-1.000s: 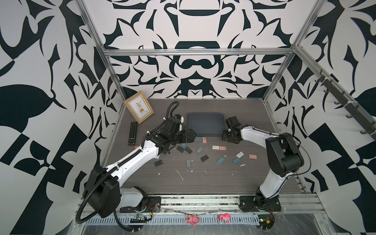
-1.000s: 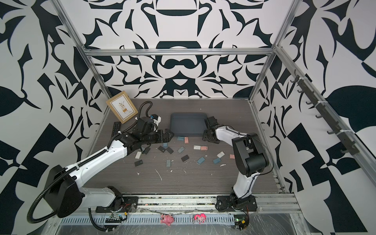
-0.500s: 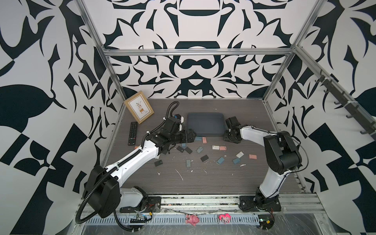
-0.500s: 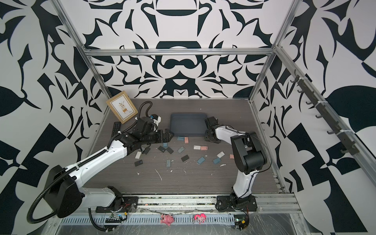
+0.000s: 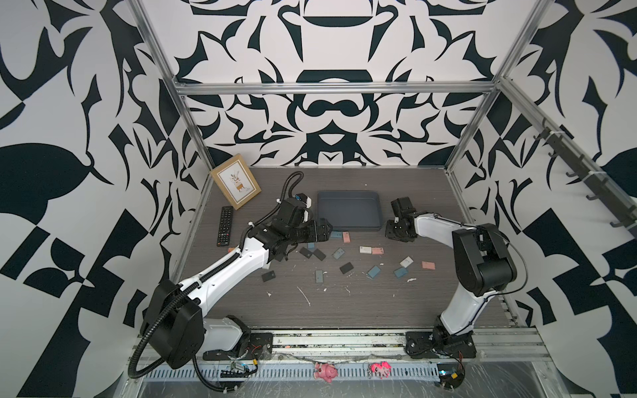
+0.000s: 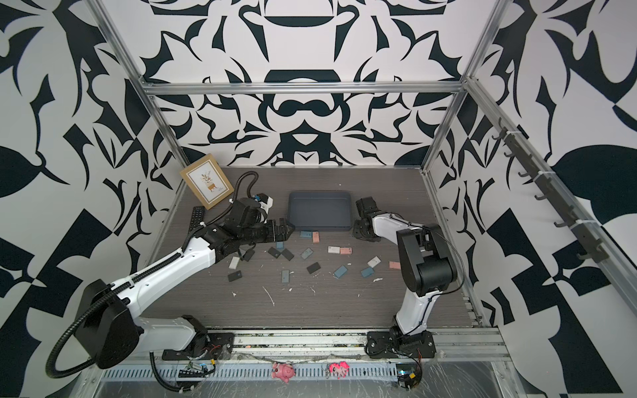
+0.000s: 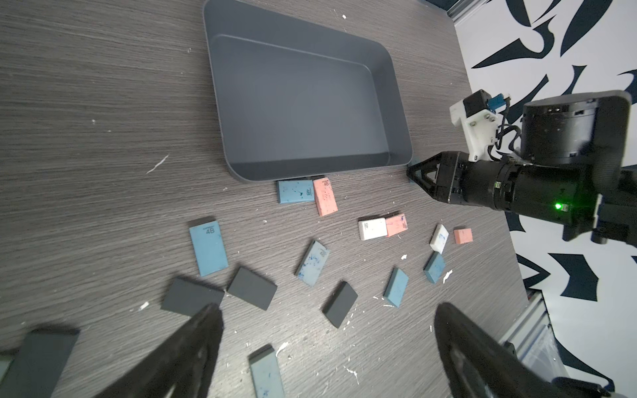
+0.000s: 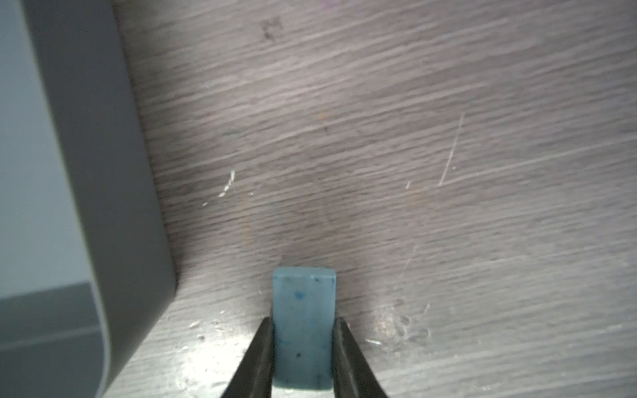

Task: Put the eraser in the storage box
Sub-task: Pick up the eraser from the center of the board.

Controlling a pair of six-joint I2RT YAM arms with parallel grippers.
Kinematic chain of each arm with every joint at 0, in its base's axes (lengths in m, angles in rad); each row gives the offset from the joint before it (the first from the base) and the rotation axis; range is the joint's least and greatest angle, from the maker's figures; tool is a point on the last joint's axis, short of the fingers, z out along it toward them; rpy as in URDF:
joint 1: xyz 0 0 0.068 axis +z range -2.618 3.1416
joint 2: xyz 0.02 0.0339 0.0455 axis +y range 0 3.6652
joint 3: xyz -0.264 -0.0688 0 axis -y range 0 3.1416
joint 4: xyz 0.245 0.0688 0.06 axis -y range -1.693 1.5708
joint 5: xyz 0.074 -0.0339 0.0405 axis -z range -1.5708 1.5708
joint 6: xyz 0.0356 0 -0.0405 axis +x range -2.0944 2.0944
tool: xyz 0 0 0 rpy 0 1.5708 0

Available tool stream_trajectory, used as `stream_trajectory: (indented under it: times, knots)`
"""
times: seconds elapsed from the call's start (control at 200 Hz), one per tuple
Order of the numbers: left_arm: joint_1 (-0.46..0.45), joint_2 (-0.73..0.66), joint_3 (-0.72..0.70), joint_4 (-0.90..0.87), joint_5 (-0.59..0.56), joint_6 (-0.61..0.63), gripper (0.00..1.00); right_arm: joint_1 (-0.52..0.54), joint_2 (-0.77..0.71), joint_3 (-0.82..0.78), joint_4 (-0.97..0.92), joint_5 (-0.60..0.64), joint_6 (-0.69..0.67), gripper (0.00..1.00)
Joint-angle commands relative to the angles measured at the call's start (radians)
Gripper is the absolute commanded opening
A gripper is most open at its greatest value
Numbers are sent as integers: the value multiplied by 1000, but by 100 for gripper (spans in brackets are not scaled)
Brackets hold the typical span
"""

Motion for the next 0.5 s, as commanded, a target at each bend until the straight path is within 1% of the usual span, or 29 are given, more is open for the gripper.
stream_trajectory:
  times: [0.0, 0.155, 0.29, 0.34, 0.405, 0.495]
  knots:
    - [-2, 15, 46, -24, -16, 26, 99, -1, -1, 32, -29, -24, -45, 28]
    - [-2, 16, 83, -46, -95, 78, 99, -1, -34, 59, -72, -9, -64, 27]
    - [0, 0, 87, -8, -224, 85, 99, -1, -67, 115, -141, 1, -85, 26]
    - [2, -6, 91, 12, -219, 115, 99, 0, -82, 146, -172, 0, -94, 26]
    - [6, -2, 110, 21, -179, 143, 99, 0, -96, 195, -204, -3, -106, 26]
    - [6, 22, 149, 11, -150, 144, 99, 2, -96, 275, -238, -13, -113, 26]
